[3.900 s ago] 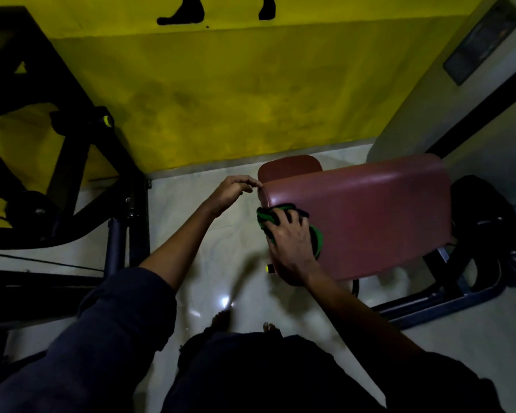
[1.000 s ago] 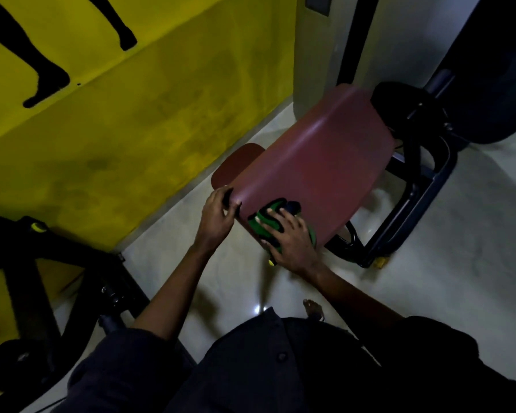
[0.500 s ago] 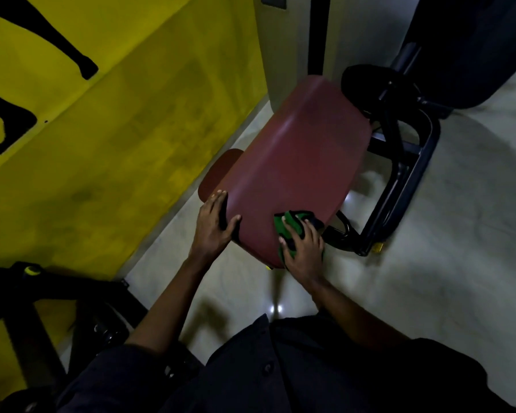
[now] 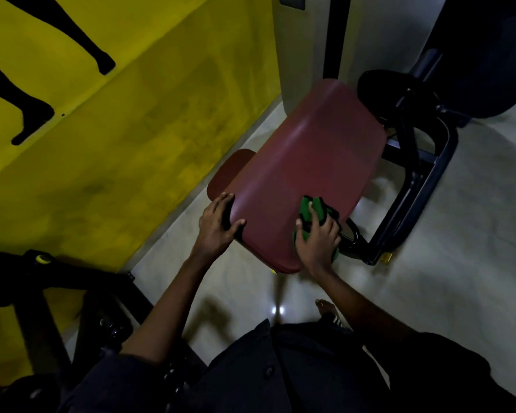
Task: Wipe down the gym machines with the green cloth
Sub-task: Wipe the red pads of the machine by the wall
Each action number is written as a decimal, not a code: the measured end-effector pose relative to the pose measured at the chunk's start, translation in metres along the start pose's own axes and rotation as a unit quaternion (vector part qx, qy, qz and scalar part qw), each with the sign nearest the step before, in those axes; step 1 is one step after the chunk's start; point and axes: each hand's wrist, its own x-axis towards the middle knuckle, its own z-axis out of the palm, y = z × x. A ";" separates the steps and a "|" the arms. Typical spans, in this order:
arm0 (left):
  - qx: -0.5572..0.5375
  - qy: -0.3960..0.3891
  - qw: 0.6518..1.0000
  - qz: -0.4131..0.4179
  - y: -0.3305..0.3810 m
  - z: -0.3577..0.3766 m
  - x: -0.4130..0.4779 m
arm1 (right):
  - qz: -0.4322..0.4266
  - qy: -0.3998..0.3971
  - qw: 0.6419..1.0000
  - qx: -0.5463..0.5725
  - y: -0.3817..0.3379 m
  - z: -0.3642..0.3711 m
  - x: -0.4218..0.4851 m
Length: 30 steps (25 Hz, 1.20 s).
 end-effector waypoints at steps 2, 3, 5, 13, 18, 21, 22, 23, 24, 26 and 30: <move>-0.027 0.012 0.998 -0.048 -0.008 -0.002 -0.009 | -0.110 -0.017 0.994 -0.008 0.001 0.001 -0.024; -0.039 0.016 0.997 -0.063 -0.012 -0.004 -0.014 | -0.186 -0.029 0.982 -0.020 0.002 0.002 -0.032; -0.058 0.015 0.995 -0.081 -0.015 -0.007 -0.018 | -0.322 -0.052 0.945 -0.036 -0.002 0.002 -0.028; -0.173 -0.013 0.975 -0.138 -0.011 -0.022 -0.024 | -0.214 -0.064 0.975 -0.006 -0.056 -0.008 0.055; -0.225 0.015 0.954 -0.197 -0.013 -0.017 -0.022 | -0.302 -0.083 0.949 -0.045 -0.066 -0.001 0.015; -0.211 0.010 0.957 -0.197 -0.017 -0.017 -0.022 | -0.356 -0.099 0.928 -0.050 -0.072 -0.005 0.025; -0.210 0.007 0.958 -0.196 -0.018 -0.016 -0.023 | -0.361 -0.100 0.926 -0.051 -0.078 -0.006 0.033; -0.211 0.003 0.958 -0.196 -0.019 -0.016 -0.024 | -0.356 -0.103 0.927 -0.052 -0.086 -0.008 0.042; -0.211 -0.003 0.957 -0.198 -0.019 -0.017 -0.023 | -0.340 -0.105 0.933 -0.047 -0.095 -0.008 0.053; -0.211 -0.013 0.957 -0.199 -0.018 -0.018 -0.024 | -0.282 -0.093 0.955 -0.021 -0.110 -0.007 0.066; -0.221 -0.018 0.955 -0.197 -0.018 -0.021 -0.021 | -0.230 -0.067 0.971 -0.026 -0.122 0.004 0.035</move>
